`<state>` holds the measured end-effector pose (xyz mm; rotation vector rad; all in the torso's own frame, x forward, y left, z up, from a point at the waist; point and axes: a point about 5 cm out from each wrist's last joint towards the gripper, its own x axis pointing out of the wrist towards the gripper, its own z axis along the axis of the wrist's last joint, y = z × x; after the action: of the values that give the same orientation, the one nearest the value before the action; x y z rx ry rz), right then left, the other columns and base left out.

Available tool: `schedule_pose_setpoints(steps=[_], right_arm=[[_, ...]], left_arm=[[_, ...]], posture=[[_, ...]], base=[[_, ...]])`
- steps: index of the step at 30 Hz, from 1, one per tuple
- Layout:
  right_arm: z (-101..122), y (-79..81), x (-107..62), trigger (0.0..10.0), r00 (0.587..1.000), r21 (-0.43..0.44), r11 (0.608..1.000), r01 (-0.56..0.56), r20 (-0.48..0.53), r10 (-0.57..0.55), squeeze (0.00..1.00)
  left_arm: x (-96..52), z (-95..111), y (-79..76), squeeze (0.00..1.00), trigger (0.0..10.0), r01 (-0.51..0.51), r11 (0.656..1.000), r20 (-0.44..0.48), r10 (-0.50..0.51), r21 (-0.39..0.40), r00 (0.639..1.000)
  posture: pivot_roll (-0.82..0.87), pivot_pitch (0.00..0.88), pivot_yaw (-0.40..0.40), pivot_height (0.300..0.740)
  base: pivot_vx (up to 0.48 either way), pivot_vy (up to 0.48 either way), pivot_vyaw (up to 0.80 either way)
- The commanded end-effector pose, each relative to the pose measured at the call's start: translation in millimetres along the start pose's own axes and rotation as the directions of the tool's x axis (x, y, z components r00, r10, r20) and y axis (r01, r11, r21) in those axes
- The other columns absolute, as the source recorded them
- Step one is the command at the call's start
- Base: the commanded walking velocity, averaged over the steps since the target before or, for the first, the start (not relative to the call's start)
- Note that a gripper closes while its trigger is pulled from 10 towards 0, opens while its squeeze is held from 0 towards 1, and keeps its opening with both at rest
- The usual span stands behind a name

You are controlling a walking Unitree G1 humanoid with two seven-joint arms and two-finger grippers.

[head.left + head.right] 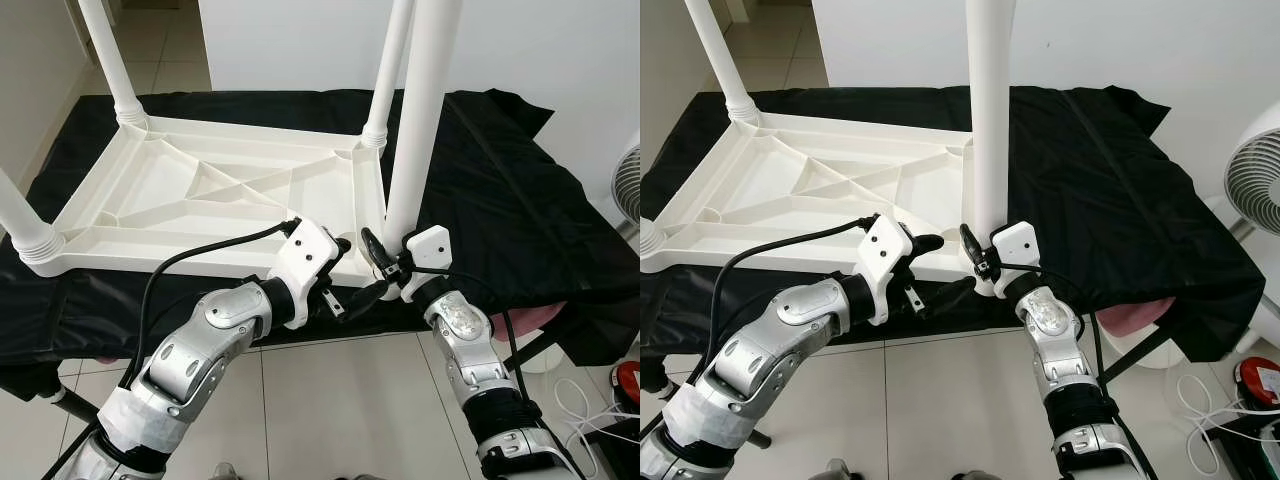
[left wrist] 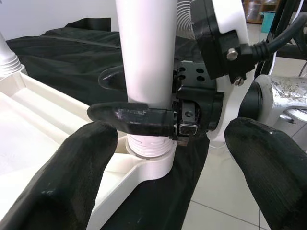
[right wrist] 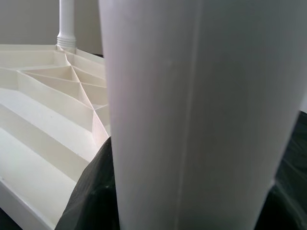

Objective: Building children table

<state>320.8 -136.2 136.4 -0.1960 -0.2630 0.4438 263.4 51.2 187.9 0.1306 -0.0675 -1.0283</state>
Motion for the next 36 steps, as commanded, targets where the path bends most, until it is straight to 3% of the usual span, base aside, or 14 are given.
schedule_pose_setpoints(steps=[1, 6, 21, 26, 29, 36], right_arm=[[-46.0, 5.9, -24.4, 10.0, 0.973, 0.145, 0.989, 0.043, -0.23, -0.008, 0.0], [-54.8, 0.1, -29.6, 10.0, 0.957, 0.239, 0.959, 0.154, -0.277, -0.085, 0.0], [-59.6, -1.2, -31.0, 10.0, 0.945, 0.239, 0.953, 0.187, -0.309, -0.108, 0.0], [-68.0, -7.1, -34.4, 10.0, 0.911, 0.269, 0.917, 0.293, -0.369, -0.183, 0.0], [-71.7, -9.4, -35.6, 10.0, 0.891, 0.329, 0.873, 0.361, -0.399, -0.218, 0.0], [-68.7, -8.4, -33.9, 10.0, 0.904, 0.266, 0.91, 0.318, -0.375, -0.206, 0.0]], left_arm=[[-0.3, 4.3, -3.7, 0.0, 10.0, 0.071, 0.997, 0.007, -0.071, 0.006, 0.997], [-0.5, 4.4, -2.9, 0.0, 10.0, 0.07, 0.998, 0.008, -0.07, 0.006, 0.998], [-0.5, 4.2, -3.8, 0.0, 10.0, 0.076, 0.997, 0.006, -0.076, 0.006, 0.997], [-1.1, 4.4, -3.9, 0.0, 10.0, 0.072, 0.997, 0.007, -0.072, 0.006, 0.997], [-1.7, 4.4, -3.8, 0.0, 10.0, 0.071, 0.997, 0.007, -0.071, 0.006, 0.997], [-1.4, 3.9, -3.7, 0.0, 10.0, 0.072, 0.997, 0.006, -0.072, 0.006, 0.997]], posture=[[0.04, 0.089, -0.015, 0.74], [0.04, 0.09, -0.014, 0.74], [0.04, 0.094, -0.01, 0.74], [0.04, 0.096, -0.013, 0.74], [0.04, 0.096, -0.012, 0.74], [0.04, 0.092, -0.01, 0.74]], base=[[0.0, 0.0, 0.0], [0.0, 0.0, 0.0], [0.0, 0.0, 0.0], [0.0, 0.0, 0.0], [0.0, 0.0, 0.0], [0.0, 0.0, 0.0]])
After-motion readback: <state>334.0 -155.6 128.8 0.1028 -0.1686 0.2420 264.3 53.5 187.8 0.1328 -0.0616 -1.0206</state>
